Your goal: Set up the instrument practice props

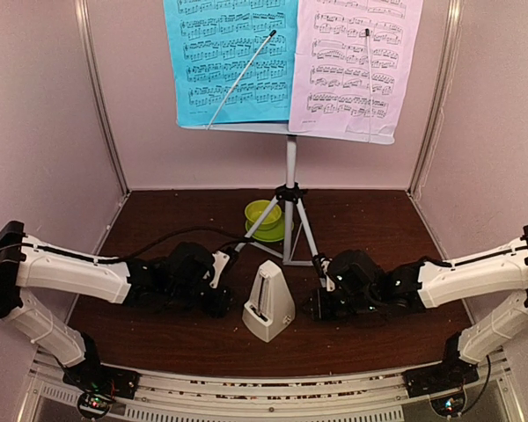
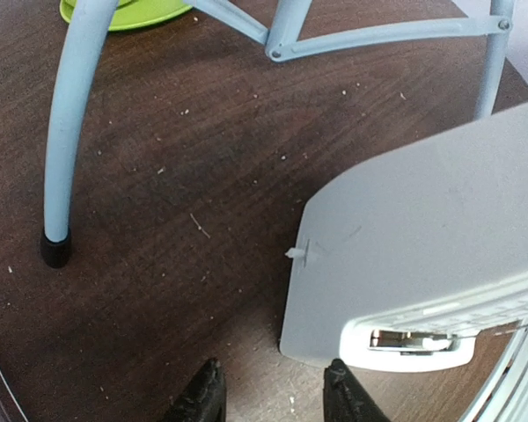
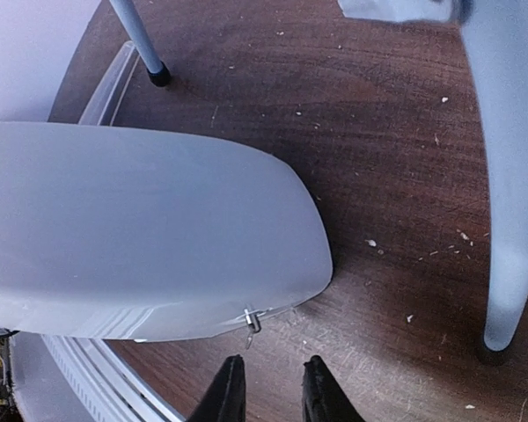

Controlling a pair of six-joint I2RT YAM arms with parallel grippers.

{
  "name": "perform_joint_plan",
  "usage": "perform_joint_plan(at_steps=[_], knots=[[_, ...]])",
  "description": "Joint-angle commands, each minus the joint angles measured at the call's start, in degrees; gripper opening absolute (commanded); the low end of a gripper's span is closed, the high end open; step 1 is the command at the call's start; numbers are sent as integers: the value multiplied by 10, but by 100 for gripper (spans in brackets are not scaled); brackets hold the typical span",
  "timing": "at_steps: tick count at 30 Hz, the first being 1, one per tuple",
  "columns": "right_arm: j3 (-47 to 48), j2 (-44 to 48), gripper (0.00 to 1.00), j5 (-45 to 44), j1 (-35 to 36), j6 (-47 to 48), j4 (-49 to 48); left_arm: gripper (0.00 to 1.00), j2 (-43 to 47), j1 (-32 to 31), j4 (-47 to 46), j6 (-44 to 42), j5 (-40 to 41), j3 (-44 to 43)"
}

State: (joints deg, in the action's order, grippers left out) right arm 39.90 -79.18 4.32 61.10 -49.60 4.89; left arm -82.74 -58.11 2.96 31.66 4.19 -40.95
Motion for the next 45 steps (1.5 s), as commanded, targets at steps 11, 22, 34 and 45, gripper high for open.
perform_joint_plan(at_steps=[11,22,34,45], knots=[[84,-104,21,-17,6,5,-8,38,-57,-1,-49,25,-4,-22],[164,-176,22,-13,-1,40,4,36,-28,-14,-85,31,-24,23],[124,-80,57,-9,-6,111,11,36,56,-19,-85,40,32,68],[83,-26,82,22,20,124,-42,34,-31,-20,-92,53,-2,23]])
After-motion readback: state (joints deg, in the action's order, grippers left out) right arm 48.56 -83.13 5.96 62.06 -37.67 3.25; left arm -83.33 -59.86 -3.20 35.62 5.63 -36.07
